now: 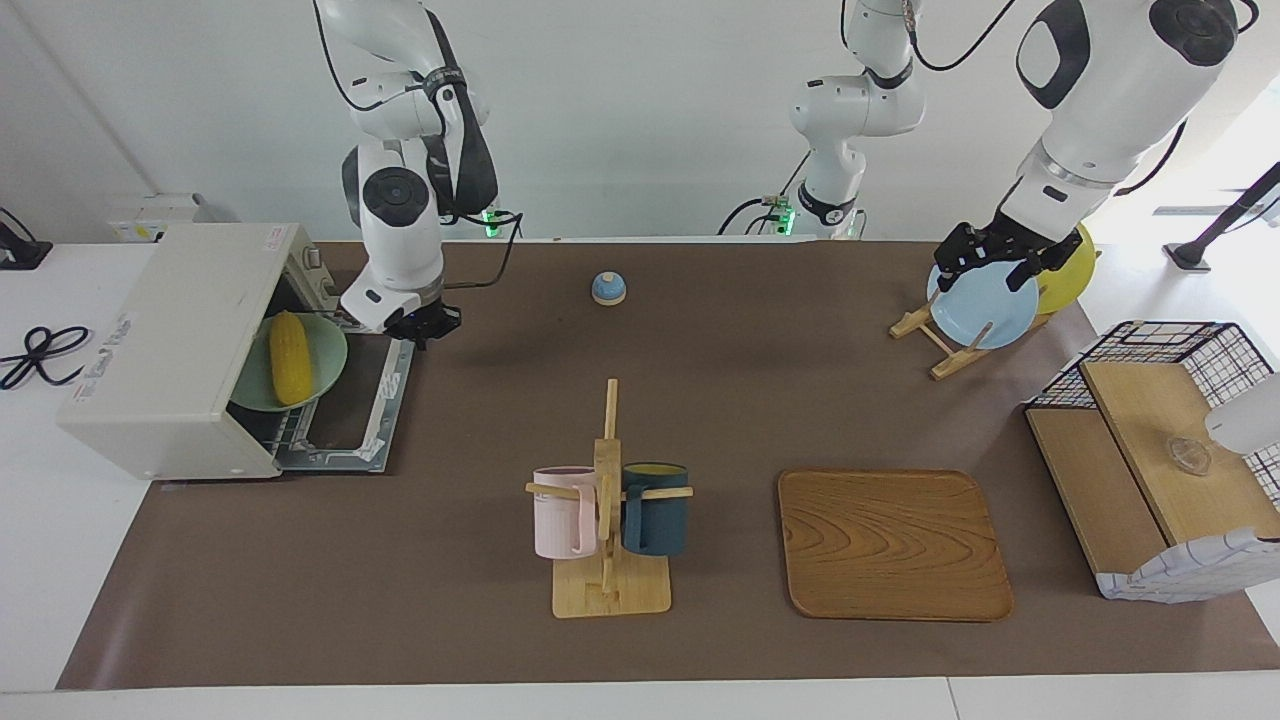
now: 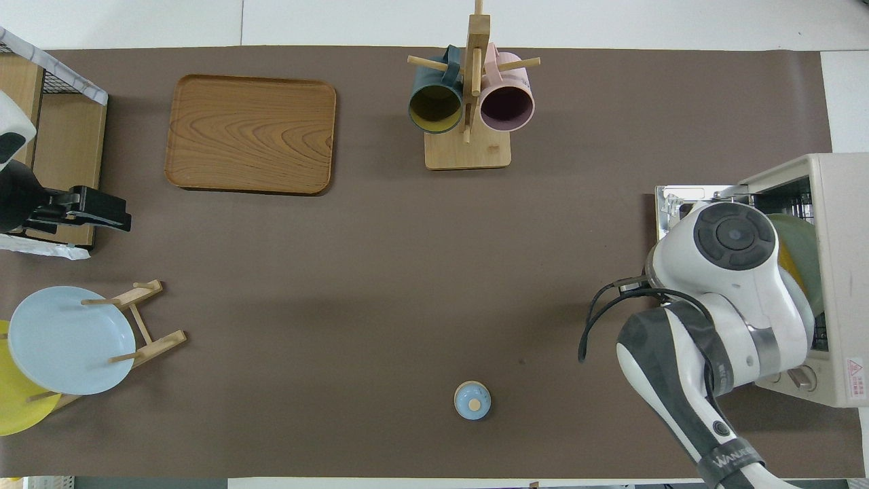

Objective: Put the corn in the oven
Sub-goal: 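Insert the corn into the oven and open the right gripper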

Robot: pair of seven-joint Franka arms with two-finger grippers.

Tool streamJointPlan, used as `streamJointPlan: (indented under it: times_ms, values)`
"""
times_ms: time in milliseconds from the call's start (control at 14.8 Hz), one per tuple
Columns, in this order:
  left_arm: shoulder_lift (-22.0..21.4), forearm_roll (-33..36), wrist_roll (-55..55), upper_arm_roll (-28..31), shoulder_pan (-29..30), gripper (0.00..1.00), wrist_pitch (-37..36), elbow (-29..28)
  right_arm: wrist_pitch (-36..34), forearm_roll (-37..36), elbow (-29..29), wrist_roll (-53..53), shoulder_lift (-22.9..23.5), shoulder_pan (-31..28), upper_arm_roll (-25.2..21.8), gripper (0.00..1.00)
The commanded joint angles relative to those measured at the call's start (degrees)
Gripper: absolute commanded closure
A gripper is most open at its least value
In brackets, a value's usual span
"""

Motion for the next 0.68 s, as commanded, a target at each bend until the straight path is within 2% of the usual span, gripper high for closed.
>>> streamJointPlan:
  times_ms: [0,609]
  values:
    - [-0.72,1.0,0.49,-0.26,0.41,0.0,0.11,-0.52,7.1,0.87,-6.01,0.18,-0.4,-1.86,-0.09,1.0]
    - [-0.72,1.0,0.49,-0.26,0.41,0.0,0.11,-0.52,8.87,0.78,-8.49,-2.45,-0.06,-5.81,-0.18,1.0]
